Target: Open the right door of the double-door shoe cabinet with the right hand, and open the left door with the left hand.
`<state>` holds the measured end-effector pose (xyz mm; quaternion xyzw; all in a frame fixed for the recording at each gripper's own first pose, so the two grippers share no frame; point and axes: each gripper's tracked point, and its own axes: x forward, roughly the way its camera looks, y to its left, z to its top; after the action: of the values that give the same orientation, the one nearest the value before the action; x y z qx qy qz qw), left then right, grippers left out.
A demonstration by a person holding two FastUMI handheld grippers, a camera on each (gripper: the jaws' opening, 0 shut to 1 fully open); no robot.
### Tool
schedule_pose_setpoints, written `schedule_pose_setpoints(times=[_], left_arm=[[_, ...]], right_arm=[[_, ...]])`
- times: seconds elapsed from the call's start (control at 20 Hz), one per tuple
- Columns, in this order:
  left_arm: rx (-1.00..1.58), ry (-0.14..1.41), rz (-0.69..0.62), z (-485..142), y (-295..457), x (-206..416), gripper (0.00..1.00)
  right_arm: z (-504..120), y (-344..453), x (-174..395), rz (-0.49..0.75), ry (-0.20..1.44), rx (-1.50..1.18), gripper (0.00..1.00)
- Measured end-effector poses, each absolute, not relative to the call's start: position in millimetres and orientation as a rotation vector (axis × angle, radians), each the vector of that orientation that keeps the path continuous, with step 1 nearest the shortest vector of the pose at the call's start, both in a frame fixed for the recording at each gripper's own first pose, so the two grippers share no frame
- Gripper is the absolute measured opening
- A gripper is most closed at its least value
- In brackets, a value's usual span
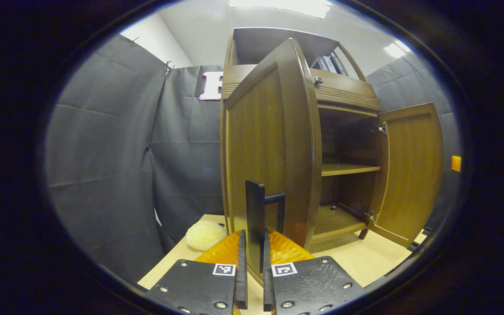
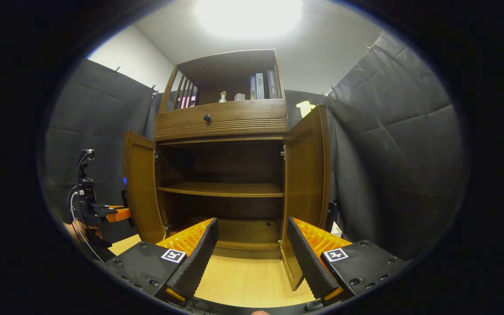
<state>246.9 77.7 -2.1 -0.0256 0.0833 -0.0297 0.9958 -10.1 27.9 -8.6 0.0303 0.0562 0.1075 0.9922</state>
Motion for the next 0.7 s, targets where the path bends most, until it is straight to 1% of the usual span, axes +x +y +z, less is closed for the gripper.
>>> schedule_pose_setpoints(times=[0.25,0.3,0.4,0.45,0.5,0.55,0.6,0.65,0.7], left_arm=[[-0.059,0.161,-0.031,-2.2,84.2,247.2,0.17],[-0.061,0.161,-0.026,-1.8,86.1,248.1,0.17],[-0.062,0.159,-0.024,-1.8,86.6,247.6,0.17],[-0.059,0.157,-0.024,-1.8,88.1,247.8,0.17],[-0.06,0.157,-0.022,-1.6,89.8,248.4,0.17],[-0.062,0.157,-0.022,-2.3,90.3,248.1,0.17],[-0.064,0.158,-0.018,-2.0,91.9,248.0,0.17],[-0.064,0.16,-0.017,-2.7,92.5,248.5,0.17],[-0.061,0.161,-0.015,-2.6,94.0,248.7,0.17]], right_arm=[[-10.2,53.4,-3.8,0.242,0.11,0.045,0.98],[-10.2,57.1,-3.2,0.247,0.11,0.042,0.94],[-8.3,62.0,-1.9,0.254,0.113,0.039,0.94],[-9.8,66.5,-0.4,0.258,0.115,0.038,0.98],[-10.1,69.7,0.4,0.261,0.116,0.038,0.94],[-10.7,73.0,0.9,0.262,0.115,0.037,0.99],[-10.1,76.3,1.3,0.265,0.113,0.036,0.99],[-10.2,78.6,2.6,0.263,0.111,0.031,0.98],[-9.9,79.1,2.8,0.258,0.109,0.027,0.94]])
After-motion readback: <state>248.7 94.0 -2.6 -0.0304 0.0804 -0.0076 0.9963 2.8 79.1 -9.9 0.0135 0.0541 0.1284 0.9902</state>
